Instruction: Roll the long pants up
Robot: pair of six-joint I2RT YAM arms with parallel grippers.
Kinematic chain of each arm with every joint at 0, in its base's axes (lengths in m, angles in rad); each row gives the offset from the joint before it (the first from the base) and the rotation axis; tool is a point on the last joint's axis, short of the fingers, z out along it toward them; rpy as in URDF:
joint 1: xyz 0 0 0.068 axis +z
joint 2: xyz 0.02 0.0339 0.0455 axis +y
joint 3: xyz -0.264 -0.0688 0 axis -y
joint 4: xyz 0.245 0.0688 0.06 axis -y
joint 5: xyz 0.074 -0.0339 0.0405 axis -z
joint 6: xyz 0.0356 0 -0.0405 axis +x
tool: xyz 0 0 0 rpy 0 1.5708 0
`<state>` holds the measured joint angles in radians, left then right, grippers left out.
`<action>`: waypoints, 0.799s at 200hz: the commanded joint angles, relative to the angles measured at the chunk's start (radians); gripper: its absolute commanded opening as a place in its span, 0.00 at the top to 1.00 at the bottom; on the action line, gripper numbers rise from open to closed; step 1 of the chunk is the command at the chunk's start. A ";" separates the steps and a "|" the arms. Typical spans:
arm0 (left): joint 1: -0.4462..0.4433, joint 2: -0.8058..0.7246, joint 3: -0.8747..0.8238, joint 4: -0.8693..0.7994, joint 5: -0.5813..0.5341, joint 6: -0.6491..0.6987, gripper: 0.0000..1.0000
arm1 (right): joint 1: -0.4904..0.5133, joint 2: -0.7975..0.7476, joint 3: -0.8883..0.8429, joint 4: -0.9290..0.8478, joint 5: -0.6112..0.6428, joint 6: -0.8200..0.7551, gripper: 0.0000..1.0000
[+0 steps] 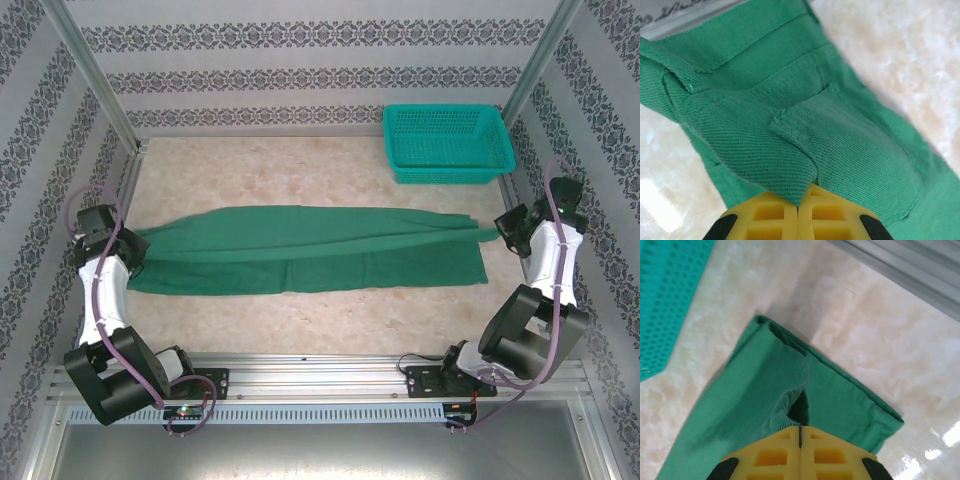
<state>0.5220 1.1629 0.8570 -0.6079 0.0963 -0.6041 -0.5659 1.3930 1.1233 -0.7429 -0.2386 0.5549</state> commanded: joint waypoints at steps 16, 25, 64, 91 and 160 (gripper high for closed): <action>0.028 -0.086 -0.073 -0.052 -0.112 -0.022 1.00 | -0.057 0.030 -0.064 0.037 0.028 0.039 1.00; 0.033 -0.117 -0.097 -0.058 -0.147 -0.036 1.00 | -0.069 0.032 -0.083 0.046 0.021 0.048 1.00; 0.068 -0.167 -0.151 -0.032 -0.162 -0.056 0.95 | -0.088 0.029 -0.157 0.082 0.014 0.048 1.00; 0.083 -0.126 -0.150 -0.032 -0.166 -0.079 0.69 | -0.096 0.058 -0.171 0.092 0.030 0.031 0.86; 0.118 -0.155 -0.104 -0.014 -0.119 -0.140 0.38 | -0.096 0.027 -0.141 0.136 0.021 0.073 0.52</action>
<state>0.6289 1.0328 0.7097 -0.6403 -0.0422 -0.7132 -0.6655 1.4574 0.9489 -0.6292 -0.2302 0.6056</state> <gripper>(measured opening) 0.635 0.409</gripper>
